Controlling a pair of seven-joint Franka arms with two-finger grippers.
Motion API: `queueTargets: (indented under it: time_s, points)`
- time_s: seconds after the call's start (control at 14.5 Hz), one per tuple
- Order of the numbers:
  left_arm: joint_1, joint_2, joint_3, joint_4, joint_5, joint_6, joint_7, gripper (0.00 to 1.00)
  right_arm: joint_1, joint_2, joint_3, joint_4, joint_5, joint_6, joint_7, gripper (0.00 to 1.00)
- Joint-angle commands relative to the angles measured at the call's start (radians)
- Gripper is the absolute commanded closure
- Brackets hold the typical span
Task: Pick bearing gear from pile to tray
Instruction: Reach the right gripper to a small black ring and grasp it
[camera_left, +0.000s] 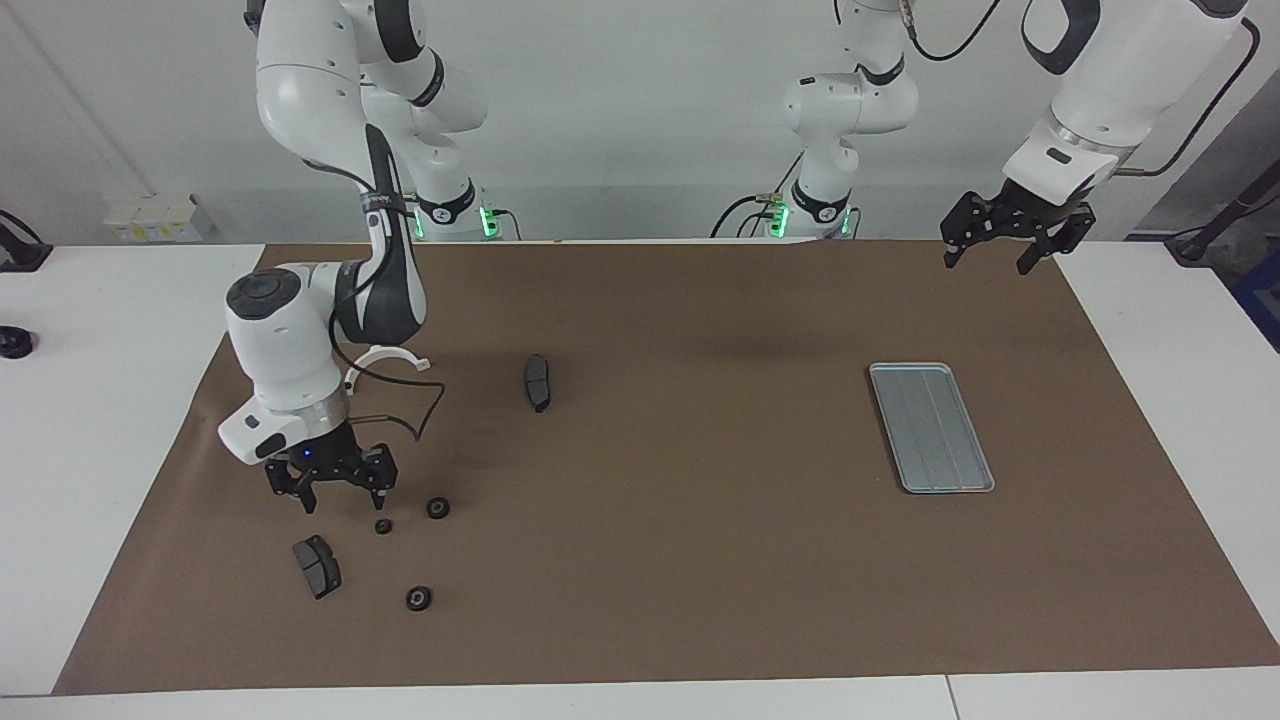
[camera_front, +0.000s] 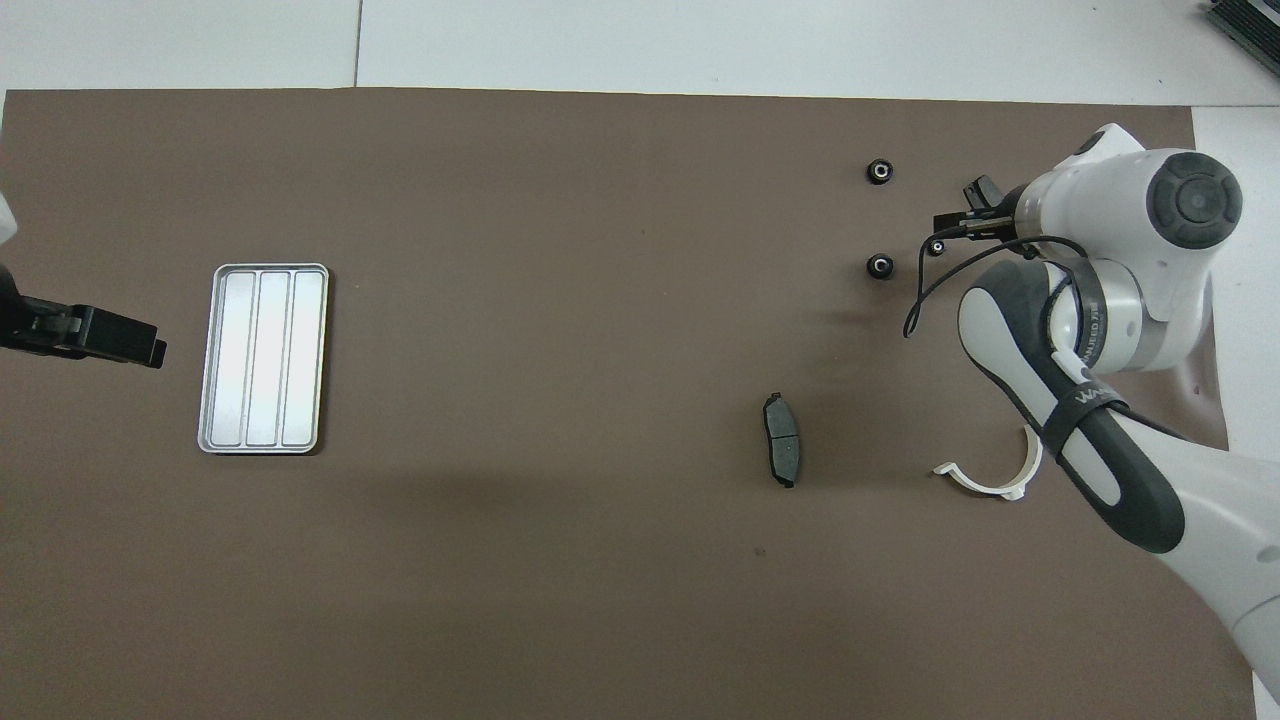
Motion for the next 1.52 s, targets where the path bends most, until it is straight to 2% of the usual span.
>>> queueTargets:
  time_s: [0.0,0.14,0.35,0.62,0.9,1.1,1.31,1.45]
  points:
    - [0.006,-0.016,0.001,-0.008,-0.007,-0.013,0.014,0.00,0.021,0.098,0.002,0.086,-0.012,0.028,0.071,0.18]
    - [0.008,-0.016,0.001,-0.008,-0.007,-0.013,0.014,0.00,0.024,0.105,0.002,0.084,-0.009,0.035,0.079,0.27]
    - [0.008,-0.016,0.001,-0.008,-0.007,-0.013,0.014,0.00,0.027,0.102,0.002,0.069,-0.009,0.016,0.090,0.35]
    - [0.008,-0.016,0.001,-0.008,-0.007,-0.013,0.014,0.00,0.025,0.095,0.002,0.069,-0.009,-0.065,0.139,0.51]
    - [0.008,-0.016,0.001,-0.008,-0.007,-0.013,0.014,0.00,0.025,0.092,0.000,0.069,-0.009,-0.108,0.156,0.53]
    - [0.008,-0.016,0.001,-0.008,-0.007,-0.013,0.014,0.00,0.025,0.092,0.000,0.069,-0.009,-0.108,0.156,0.60]
    - [0.008,-0.016,0.001,-0.008,-0.007,-0.013,0.014,0.00,0.025,0.092,0.000,0.069,-0.011,-0.105,0.156,0.71]
    - [0.008,-0.016,0.001,-0.008,-0.007,-0.013,0.014,0.00,0.025,0.092,0.000,0.070,-0.011,-0.102,0.156,0.82]
